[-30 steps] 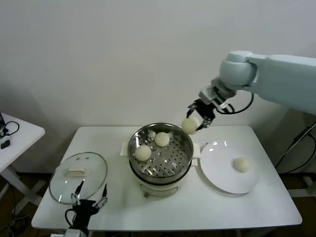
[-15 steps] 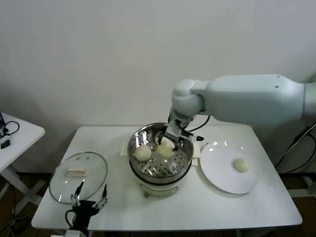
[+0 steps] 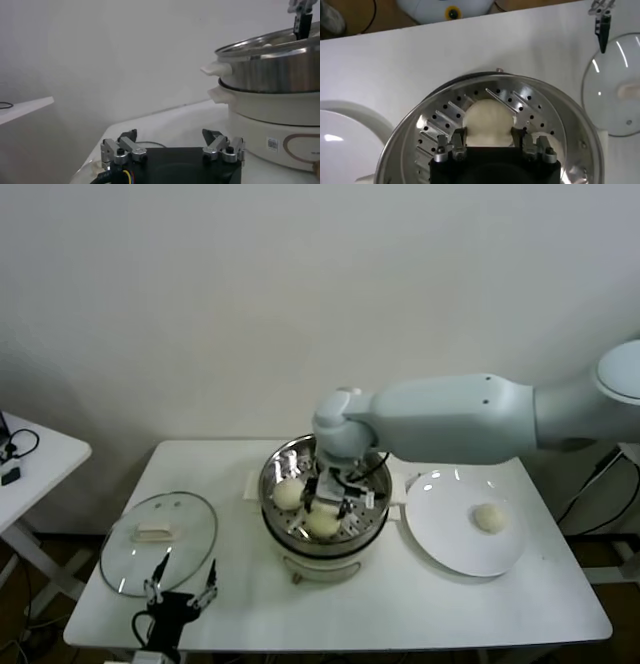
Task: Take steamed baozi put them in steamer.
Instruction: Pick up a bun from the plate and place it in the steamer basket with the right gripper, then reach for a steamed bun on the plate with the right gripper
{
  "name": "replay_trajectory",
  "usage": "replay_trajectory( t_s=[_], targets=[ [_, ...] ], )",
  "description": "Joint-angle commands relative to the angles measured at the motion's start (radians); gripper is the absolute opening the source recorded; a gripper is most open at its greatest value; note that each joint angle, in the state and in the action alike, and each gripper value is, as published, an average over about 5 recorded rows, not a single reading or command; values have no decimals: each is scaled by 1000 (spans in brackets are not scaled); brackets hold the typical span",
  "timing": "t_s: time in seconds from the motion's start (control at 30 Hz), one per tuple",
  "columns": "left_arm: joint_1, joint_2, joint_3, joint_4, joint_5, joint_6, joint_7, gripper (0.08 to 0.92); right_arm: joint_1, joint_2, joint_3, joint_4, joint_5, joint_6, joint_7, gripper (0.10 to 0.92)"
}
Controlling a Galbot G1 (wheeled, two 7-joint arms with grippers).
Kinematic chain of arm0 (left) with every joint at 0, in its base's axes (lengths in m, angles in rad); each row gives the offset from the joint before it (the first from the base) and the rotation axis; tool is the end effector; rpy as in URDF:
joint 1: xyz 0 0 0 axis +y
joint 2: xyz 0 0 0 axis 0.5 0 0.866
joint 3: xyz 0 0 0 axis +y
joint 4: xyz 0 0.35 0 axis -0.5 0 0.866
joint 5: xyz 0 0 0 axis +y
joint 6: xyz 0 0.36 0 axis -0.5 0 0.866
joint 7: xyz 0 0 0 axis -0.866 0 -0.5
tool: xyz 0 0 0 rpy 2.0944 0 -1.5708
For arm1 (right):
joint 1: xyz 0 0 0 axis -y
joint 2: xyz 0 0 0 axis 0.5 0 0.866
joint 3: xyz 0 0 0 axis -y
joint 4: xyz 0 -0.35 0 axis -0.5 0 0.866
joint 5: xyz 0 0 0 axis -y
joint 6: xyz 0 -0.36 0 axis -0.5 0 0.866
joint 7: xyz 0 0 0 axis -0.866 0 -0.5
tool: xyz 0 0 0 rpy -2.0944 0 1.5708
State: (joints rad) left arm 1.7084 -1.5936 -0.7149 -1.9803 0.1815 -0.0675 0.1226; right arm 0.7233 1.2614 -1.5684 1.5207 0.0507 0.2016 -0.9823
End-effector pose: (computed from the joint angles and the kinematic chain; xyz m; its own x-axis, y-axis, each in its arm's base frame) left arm 0.1281 0.0581 -0.3633 -0.9763 -0.0494 0.2105 0.0045 0.9688 0.2478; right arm 0.4722 0.1849 -0.0871 -0.0989 -0.1020 0.9899 -0.1895 -0.9746 -0.1194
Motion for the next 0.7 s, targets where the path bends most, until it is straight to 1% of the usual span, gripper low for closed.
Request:
replay_trajectory(
  t_s=[0.03, 0.1, 0.23, 0.33, 0.53, 0.63, 0.7],
  targets=[
    [-2, 1, 2, 3, -1, -1, -1, 823, -50, 38, 4, -37, -39, 23, 2, 621],
    [-2, 1, 3, 3, -1, -1, -1, 823, -50, 35, 9, -41, -31, 24, 14, 646],
    [-3, 2, 2, 3, -2, 0, -1, 823, -7, 8, 7, -34, 26, 29, 18, 752],
    [-4, 2, 3, 3, -2, 0, -2, 823, 56, -29, -9, -30, 86, 38, 0, 807],
    [-4, 2, 6, 1, -1, 0, -1, 823, 267, -161, -195, -15, 334, 5, -36, 822],
    [-8, 1, 7, 2, -1, -1, -1, 823, 354, -256, -323, 0, 428, -75, 16, 823],
    [-11, 1, 7, 3, 0, -1, -1, 823, 378, -324, -394, 10, 494, -179, 73, 823]
  ],
)
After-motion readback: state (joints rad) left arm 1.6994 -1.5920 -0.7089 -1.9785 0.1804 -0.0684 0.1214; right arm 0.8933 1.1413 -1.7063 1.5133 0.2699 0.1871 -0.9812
